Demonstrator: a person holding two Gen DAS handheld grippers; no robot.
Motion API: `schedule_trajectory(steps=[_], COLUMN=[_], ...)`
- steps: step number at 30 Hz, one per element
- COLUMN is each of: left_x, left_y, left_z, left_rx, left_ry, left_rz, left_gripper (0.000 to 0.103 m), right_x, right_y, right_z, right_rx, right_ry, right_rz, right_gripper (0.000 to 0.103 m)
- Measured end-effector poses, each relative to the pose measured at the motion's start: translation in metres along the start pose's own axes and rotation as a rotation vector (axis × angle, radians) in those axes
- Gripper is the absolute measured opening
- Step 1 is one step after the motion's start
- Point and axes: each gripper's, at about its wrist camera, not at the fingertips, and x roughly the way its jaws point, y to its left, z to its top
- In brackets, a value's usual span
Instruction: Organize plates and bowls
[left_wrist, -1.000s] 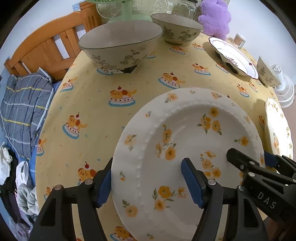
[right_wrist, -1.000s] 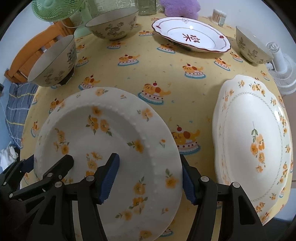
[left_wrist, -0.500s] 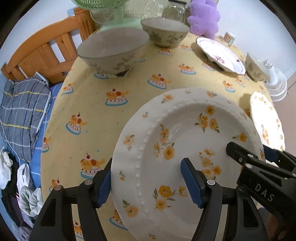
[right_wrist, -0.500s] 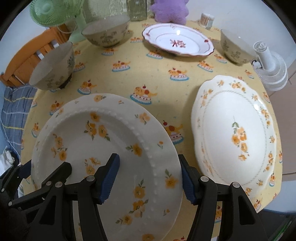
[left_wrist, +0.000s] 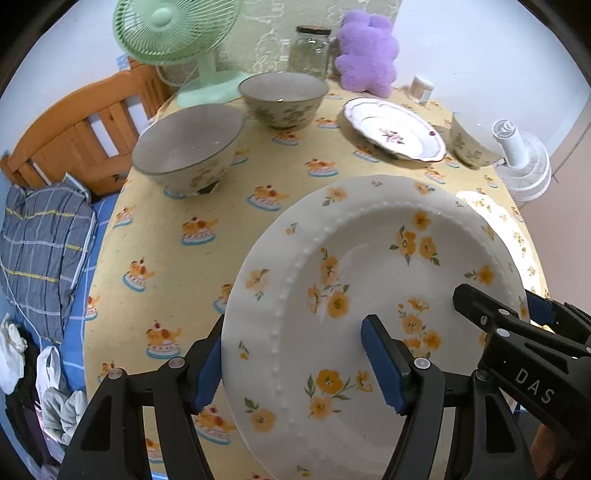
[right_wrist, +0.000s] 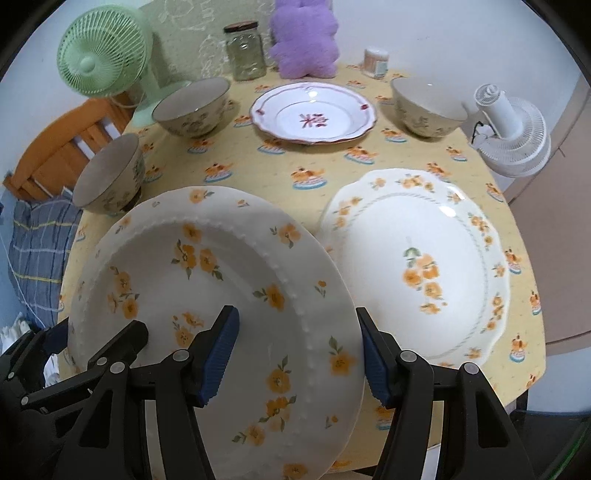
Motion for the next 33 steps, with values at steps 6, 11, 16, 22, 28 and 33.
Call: schedule_trajectory(steps=[6,11,16,22,28,33], left_x=[-0.001,0.001,0.009,0.023,0.04,0.055], left_y=[-0.038,-0.072,-0.106,-0.144,-0.174,-0.192], left_z=[0.004,0.008,0.013,0.019,0.023,0.024], left_rx=[-0.007,-0.009,0.0,0.006,-0.002,-0.004], left_ry=[0.001,0.003,0.008,0.028,0.055,0.072], left_rz=[-0.002,0.001,-0.004,-0.018,-0.032,-0.043], left_gripper=[0.071,0.071,0.071,0.071,0.072,0.072], right_x=[-0.007,-0.009,-0.007,-0.001,0.011,0.022], right_y=[-0.039,-0.072,-0.107,-0.15,-0.184,-0.207], right_z=[0.005,0.011,0.018,0.023,0.028,0.033], right_rx=[0.002,-0.001,0.009,0.026,0.034,0.049], right_ry=[-0.015,-0.019,-0.018,-0.004,0.019,0.034], right_rz=[0.011,0.017,0.016,0.003,-0.008,-0.016], right_gripper=[0.066,0.066,0.066,0.066,0.066,0.066])
